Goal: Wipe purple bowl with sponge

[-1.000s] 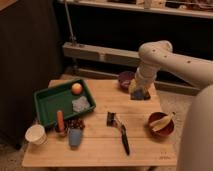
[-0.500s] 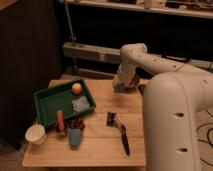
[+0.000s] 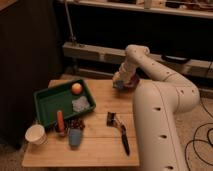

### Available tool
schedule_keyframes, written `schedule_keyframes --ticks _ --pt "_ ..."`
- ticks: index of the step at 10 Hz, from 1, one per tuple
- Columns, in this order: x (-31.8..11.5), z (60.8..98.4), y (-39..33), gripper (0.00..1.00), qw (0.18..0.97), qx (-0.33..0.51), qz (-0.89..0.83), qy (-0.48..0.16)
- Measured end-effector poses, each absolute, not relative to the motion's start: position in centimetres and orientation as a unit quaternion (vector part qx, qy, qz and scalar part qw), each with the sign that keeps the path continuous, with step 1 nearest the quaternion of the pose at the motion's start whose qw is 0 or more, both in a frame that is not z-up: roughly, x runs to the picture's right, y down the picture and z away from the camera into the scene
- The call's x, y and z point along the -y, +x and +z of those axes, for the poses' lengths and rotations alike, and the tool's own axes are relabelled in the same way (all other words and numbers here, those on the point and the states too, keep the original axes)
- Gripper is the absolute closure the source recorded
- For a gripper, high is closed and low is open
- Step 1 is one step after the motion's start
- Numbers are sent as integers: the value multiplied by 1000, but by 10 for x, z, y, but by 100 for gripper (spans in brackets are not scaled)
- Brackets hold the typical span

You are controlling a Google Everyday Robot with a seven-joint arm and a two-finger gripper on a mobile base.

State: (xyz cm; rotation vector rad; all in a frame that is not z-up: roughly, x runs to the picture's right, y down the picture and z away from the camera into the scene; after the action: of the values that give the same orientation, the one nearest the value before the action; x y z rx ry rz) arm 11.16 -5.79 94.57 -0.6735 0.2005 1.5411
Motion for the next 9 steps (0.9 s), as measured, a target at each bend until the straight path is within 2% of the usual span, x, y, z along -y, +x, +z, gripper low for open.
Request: schedule_keyframes --ticks 9 --pt "64 942 115 100 660 -83 683 -302"
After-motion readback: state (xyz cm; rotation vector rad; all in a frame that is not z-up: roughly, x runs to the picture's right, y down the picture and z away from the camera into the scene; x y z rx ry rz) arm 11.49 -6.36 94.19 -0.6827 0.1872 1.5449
